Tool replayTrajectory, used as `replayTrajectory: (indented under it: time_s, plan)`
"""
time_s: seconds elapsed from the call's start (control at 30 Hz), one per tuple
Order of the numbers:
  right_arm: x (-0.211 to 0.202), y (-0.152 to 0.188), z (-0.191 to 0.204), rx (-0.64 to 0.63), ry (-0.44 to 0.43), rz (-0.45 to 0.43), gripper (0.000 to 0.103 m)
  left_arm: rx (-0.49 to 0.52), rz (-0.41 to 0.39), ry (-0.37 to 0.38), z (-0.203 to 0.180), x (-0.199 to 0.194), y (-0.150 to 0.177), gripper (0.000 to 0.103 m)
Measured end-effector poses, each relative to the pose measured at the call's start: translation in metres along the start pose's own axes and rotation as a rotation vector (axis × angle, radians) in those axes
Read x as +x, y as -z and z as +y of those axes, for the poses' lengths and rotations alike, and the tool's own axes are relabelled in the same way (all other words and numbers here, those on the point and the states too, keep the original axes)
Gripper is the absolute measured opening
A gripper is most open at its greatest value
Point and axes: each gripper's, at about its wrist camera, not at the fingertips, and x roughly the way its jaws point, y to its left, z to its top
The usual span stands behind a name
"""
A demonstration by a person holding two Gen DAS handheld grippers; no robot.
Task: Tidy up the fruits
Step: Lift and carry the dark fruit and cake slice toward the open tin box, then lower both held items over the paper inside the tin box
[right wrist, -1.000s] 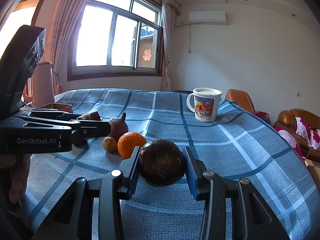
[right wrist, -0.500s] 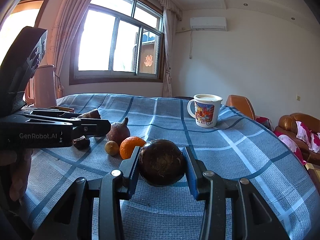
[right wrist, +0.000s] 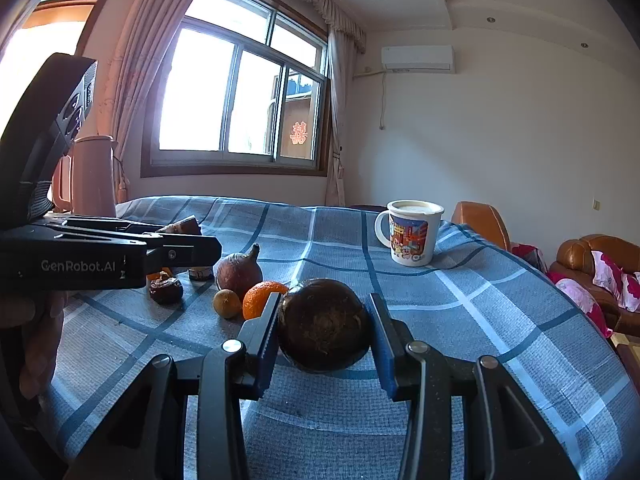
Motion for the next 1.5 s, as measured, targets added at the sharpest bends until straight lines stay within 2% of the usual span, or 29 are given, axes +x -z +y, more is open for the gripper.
replayTrajectory:
  time_s: [0.7,0.97,1.27,1.5]
  plan:
    - [-0.009,0.003,0.001,-0.011,-0.001,-0.069,0.043,0.022,-0.081,-0.039,-0.001,-0.016,0.001,0.042]
    - [-0.008,-0.006,0.007,-0.029,0.008,-0.053,0.043,0.014,-0.094,-0.065,0.009,-0.023,0.002,0.042]
    - [-0.005,-0.025,0.03,-0.057,-0.052,-0.04,0.043,-0.021,-0.101,-0.1,0.032,-0.037,0.002,0.043]
    - [0.008,-0.045,0.058,-0.086,-0.136,-0.02,0.043,-0.058,-0.112,-0.127,0.055,-0.052,0.003,0.042]
